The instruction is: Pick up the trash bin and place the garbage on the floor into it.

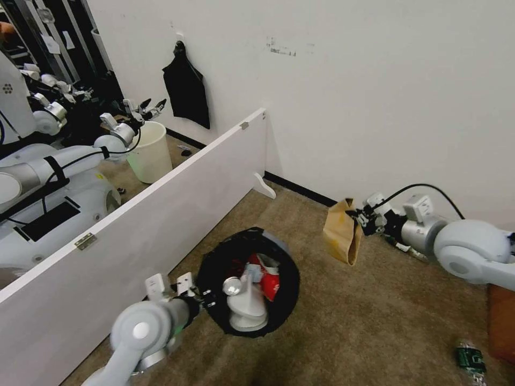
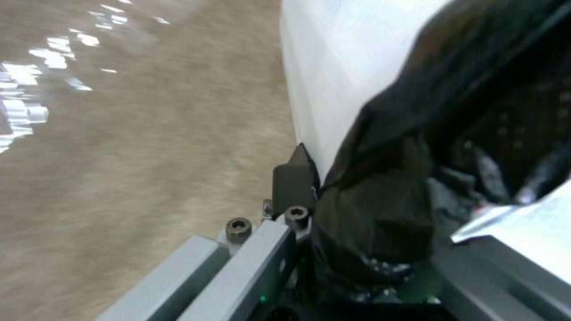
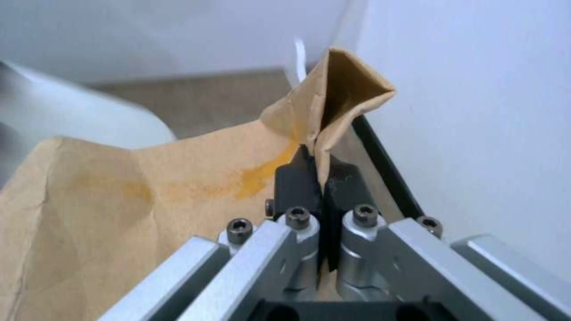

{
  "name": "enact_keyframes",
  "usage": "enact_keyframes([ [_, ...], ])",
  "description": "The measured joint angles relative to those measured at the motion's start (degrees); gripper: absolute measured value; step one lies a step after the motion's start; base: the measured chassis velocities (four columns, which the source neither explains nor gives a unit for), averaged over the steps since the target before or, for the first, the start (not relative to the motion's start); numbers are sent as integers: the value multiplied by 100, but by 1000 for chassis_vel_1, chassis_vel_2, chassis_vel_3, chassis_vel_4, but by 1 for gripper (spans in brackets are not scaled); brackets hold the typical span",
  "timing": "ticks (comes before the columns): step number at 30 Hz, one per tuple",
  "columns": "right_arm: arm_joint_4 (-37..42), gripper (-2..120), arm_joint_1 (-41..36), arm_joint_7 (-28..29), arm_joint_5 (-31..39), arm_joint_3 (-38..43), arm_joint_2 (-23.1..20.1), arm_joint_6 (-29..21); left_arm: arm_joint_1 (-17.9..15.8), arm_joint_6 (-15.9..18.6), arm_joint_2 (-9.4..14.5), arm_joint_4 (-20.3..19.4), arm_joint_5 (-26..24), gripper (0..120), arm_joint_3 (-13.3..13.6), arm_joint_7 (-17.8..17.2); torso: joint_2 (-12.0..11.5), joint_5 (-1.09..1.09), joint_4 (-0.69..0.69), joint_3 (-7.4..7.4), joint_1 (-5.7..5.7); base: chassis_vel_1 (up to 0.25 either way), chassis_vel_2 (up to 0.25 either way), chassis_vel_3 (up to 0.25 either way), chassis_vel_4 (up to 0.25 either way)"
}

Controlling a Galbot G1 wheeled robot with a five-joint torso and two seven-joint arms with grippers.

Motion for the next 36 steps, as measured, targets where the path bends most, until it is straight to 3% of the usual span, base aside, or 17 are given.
enact_keyframes([
  [4, 435, 0, 242, -146, -8, 41, 310, -78, -425, 1, -145, 342, -9, 0, 481, 6, 0, 0, 3, 0, 0, 0, 0, 0, 0],
  [13, 959, 0, 644, -300, 150, 90, 472, -189, -1075, 1, -633, 986, 7, 0, 985, 64, 0, 0, 4, 1, 0, 0, 0, 0, 0],
  [26, 1193, 0, 592, -441, 271, 28, 133, -149, -1567, 2, -1188, 1608, -82, 0, 1107, 8, 0, 0, 4, 1, 0, 0, 0, 0, 0],
  [36, 1459, 0, 623, -453, 391, 15, 70, -192, -1635, 2, -1549, 2111, 285, 0, 1061, 200, 0, -1, 3, 1, 0, 0, 0, 0, 0],
])
